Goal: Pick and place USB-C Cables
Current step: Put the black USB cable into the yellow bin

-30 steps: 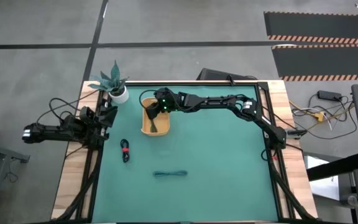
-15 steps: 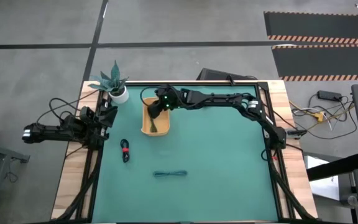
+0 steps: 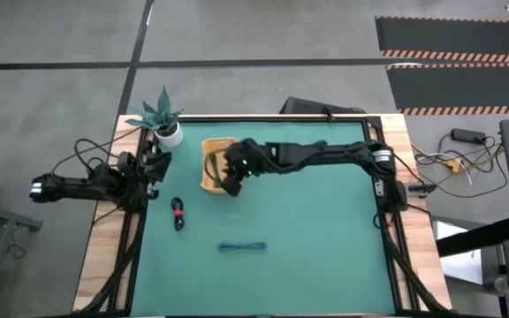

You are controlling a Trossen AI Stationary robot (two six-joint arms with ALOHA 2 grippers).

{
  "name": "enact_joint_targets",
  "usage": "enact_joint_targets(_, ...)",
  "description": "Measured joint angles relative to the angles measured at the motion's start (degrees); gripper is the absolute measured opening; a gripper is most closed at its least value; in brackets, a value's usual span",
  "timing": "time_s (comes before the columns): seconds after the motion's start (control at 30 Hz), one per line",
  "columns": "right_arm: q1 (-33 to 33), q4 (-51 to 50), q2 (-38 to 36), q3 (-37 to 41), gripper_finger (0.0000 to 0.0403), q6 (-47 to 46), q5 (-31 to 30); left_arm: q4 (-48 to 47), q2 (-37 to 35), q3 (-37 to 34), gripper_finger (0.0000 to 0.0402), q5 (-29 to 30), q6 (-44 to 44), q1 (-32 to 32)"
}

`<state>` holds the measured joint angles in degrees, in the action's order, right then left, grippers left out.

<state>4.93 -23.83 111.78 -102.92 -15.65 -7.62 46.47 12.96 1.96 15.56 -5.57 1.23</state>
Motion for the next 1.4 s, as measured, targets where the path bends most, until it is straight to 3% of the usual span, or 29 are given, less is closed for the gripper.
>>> enact_joint_targets(0.1, -2.68, 5.44, -4.34, 7.23, 0.0088, 2.04, -0.48, 0.09, 1.36, 0.0, 0.0054, 0.07, 0.01, 0.0)
enact_joint_targets(0.33, -8.29, 28.79, -14.71, 29.85, 0.0074, 5.87, -1.4, 0.22, 5.61, 0.48, 0.0054, 0.37, 0.01, -0.01)
enact_joint_targets(0.7, -9.94, 51.98, -29.04, 55.91, 0.007, 11.74, -1.49, 2.49, 12.72, 2.82, 0.0054, 0.37, -3.62, 0.01)
enact_joint_targets(1.13, -9.9, 56.5, -45.45, 68.5, 0.0064, 23.69, -1.44, 15.8, 24.29, 3.55, 0.0054, 0.35, -13.6, 0.09)
enact_joint_targets(1.4, -9.9, 56.36, -54.06, 72.83, 0.0061, 27.81, -1.11, 18.61, 33.98, 9.39, 0.0054, 0.17, -13.71, 2.21)
